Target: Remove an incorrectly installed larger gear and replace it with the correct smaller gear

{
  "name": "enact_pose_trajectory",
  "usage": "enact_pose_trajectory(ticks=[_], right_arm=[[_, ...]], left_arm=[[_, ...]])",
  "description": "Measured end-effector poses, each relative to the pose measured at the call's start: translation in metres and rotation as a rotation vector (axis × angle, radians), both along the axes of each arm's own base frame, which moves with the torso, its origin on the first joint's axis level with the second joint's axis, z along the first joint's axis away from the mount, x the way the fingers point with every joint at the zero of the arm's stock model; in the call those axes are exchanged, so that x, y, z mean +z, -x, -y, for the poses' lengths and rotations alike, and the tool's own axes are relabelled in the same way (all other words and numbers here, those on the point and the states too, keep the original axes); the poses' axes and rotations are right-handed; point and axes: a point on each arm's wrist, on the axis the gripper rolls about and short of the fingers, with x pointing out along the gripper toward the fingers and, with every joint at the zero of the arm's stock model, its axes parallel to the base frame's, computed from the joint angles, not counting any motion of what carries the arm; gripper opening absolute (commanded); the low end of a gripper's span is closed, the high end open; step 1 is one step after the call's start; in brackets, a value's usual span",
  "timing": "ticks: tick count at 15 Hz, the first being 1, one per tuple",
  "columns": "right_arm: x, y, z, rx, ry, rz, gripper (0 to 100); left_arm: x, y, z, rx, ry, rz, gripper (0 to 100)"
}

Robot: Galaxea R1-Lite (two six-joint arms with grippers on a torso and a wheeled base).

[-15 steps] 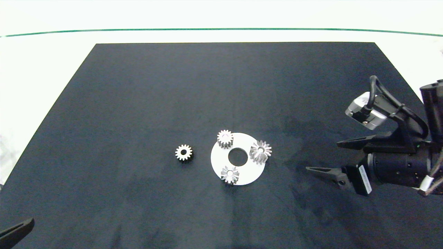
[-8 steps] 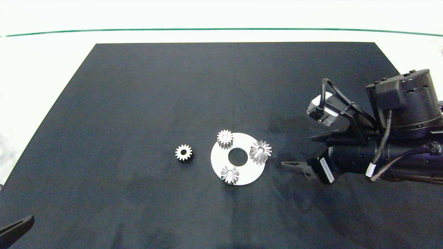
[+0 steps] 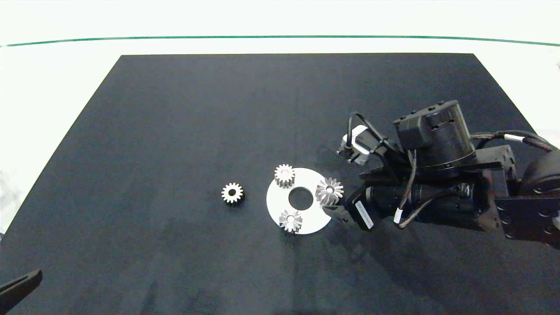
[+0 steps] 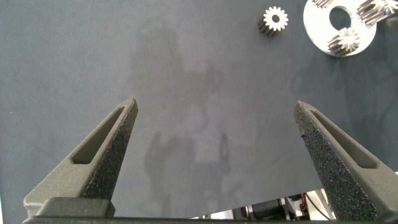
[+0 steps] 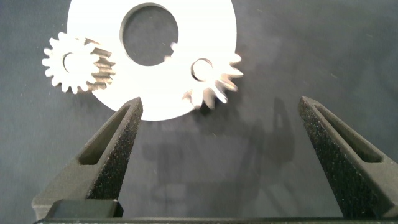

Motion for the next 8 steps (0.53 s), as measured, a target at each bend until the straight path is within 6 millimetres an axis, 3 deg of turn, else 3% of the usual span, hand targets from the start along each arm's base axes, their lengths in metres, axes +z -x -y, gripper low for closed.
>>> enact_pose_trajectory(ticks=[8], right_arm=[[-0.012,-0.019,-0.021,-0.027,0.020,0.004,100]], left_arm=[[-0.001,0.001,0.000,-0.009,0.004,0.000,100]])
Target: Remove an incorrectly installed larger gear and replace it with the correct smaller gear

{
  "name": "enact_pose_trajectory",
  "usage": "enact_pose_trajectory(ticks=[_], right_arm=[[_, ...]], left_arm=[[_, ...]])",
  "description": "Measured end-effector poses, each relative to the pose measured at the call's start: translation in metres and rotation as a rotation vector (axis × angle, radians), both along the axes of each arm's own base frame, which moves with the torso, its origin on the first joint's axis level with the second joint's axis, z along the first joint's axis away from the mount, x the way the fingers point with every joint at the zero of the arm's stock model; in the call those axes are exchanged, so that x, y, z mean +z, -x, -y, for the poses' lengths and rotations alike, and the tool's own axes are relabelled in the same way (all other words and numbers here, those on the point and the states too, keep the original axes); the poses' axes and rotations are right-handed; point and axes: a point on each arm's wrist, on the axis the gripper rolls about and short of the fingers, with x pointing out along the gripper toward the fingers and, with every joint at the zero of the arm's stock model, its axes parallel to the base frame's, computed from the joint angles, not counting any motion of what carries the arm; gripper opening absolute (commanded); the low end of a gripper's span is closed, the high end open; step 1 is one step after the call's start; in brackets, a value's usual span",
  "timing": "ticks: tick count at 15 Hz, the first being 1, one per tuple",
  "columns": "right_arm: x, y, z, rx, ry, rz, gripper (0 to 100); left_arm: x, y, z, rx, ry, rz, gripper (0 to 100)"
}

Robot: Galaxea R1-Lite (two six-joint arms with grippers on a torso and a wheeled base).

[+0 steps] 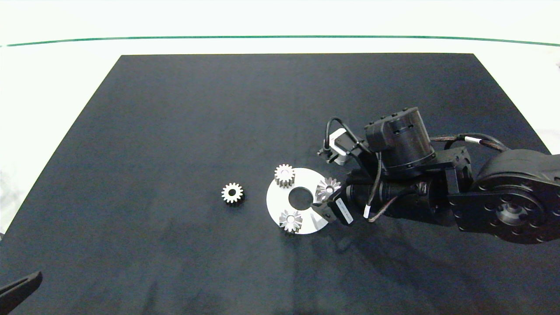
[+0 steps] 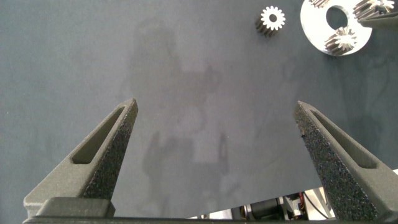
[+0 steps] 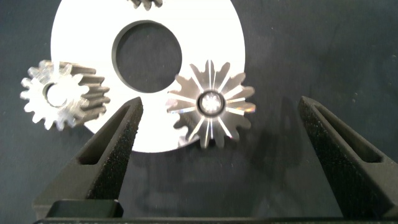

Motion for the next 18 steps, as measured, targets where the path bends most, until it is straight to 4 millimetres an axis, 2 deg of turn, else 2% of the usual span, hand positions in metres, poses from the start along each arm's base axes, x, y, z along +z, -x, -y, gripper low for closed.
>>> enact_pose_trajectory(ticks=[6,18], right_arm=[[-0.0028,-0.0073,-0.0058,-0.013,-0.014,-0.009,89],[-0.0047,-0.0078,-0.0060,-0.028,-0.025,-0.026,66]], left_arm=[[-0.0012,0.0000,0.0000,0.000,0.000,-0.002,100],[-0.0014,0.0004,-0.0001,-0.002,0.000,-0.001,100]])
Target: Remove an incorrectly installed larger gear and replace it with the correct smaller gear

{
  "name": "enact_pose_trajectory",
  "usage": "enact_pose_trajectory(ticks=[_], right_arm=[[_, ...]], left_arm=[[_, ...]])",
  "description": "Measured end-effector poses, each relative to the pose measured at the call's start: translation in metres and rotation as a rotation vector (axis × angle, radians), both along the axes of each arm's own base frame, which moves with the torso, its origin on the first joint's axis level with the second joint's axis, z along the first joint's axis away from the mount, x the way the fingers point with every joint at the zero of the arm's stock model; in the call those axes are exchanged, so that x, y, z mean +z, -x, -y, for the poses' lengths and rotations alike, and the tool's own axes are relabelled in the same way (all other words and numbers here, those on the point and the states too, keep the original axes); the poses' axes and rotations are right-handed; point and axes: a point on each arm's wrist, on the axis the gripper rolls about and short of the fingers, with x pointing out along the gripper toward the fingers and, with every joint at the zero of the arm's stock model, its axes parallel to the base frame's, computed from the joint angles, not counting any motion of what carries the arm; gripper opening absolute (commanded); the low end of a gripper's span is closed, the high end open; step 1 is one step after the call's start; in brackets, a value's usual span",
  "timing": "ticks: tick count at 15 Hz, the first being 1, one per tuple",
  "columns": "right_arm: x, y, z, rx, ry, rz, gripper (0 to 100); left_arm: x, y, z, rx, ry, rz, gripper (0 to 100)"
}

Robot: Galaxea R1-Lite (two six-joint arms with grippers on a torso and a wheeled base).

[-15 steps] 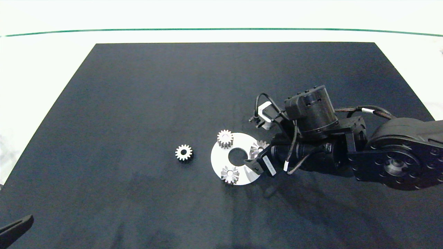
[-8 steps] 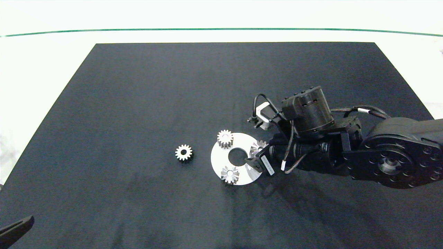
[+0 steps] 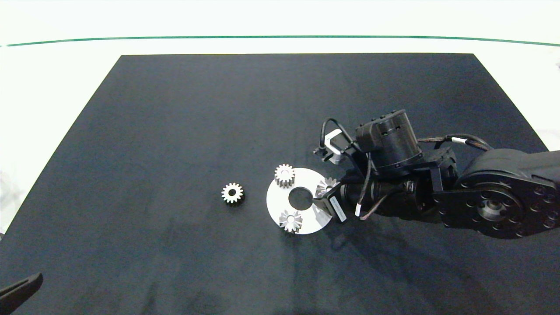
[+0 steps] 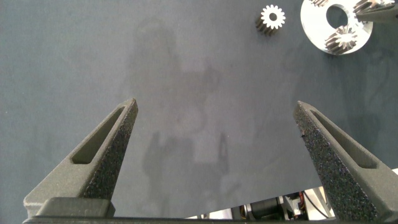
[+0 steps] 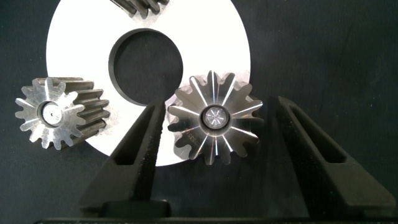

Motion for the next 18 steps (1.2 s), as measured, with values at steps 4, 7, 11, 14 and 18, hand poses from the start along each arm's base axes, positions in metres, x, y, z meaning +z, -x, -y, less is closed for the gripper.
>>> enact_pose_trajectory(ticks=[4,7,11,14,18], right_arm=[[-0.0003,-0.0002,0.0000,-0.023,-0.029,-0.014,58],[-0.0017,-0.0015,-0.0003,-0.027,-0.032,-0.017,52],[-0.0043,-0.0030,-0.0015,-0.028,-0.030,-0.020,43],[-0.0055,-0.0041,-0.0021,-0.037,-0.042,-0.026,37],[-0.0064,-0.0038,-0.0026,-0.041,-0.046,-0.031,29]], left_arm=[[-0.0004,0.0000,0.0000,0.000,0.000,-0.001,100],[-0.0004,0.0000,0.0000,0.000,0.000,-0.001,100],[-0.0014,0.0004,-0.0001,0.001,-0.001,-0.002,100],[-0.0022,0.0002,-0.0001,0.001,0.002,0.010,100],[-0.0034,0.0001,0.0000,0.000,0.002,0.011,100]])
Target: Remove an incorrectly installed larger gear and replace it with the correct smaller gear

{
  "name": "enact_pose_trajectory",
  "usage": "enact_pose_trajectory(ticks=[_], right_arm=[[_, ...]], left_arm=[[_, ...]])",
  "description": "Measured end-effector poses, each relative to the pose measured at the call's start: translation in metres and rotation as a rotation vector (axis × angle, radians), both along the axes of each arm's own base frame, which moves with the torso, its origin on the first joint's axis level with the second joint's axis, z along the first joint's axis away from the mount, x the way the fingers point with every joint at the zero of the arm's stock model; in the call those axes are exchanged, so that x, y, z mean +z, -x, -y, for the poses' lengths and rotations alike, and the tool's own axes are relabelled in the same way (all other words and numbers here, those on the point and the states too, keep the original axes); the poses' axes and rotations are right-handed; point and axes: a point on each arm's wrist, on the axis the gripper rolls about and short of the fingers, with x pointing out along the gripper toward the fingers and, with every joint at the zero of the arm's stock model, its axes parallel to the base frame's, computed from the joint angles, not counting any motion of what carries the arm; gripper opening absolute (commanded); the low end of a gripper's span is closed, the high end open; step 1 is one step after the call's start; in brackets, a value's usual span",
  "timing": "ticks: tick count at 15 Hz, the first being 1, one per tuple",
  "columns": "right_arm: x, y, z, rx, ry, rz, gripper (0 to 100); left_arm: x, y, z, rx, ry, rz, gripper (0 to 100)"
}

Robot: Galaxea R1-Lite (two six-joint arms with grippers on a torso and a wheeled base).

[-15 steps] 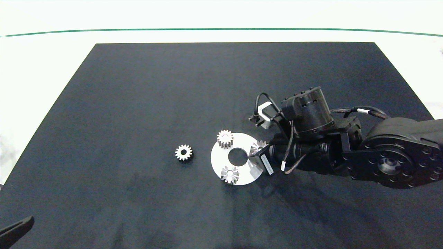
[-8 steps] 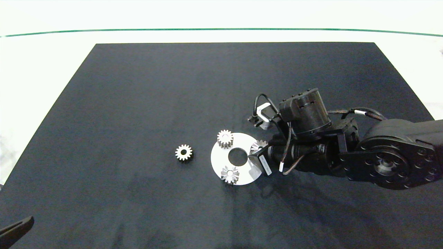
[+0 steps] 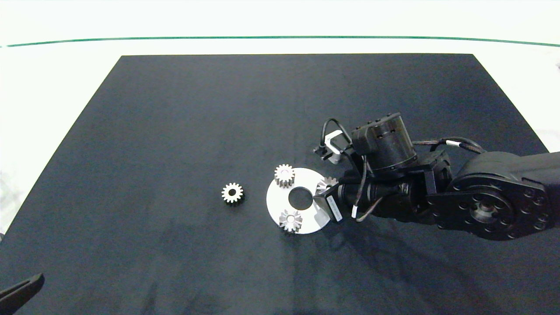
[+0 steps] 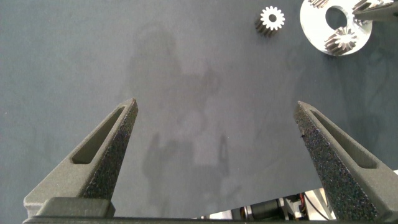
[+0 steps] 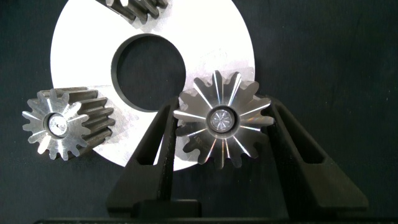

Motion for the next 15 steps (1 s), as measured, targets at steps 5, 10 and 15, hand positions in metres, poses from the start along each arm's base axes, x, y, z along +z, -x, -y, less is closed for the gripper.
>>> enact_pose_trajectory(ticks=[5,10,15], right_arm=[[-0.0002,0.0010,0.0003,0.031,0.046,0.017,22],[0.0017,0.0048,-0.0010,0.042,0.053,0.022,22],[0.0092,0.0082,0.0014,0.045,0.042,0.036,22]], left_arm=[[-0.0001,0.0003,-0.0001,0.000,0.000,0.002,100],[-0.0001,0.0008,-0.0002,0.000,0.000,0.004,100],[-0.0010,0.0005,-0.0001,0.000,0.000,0.001,100]])
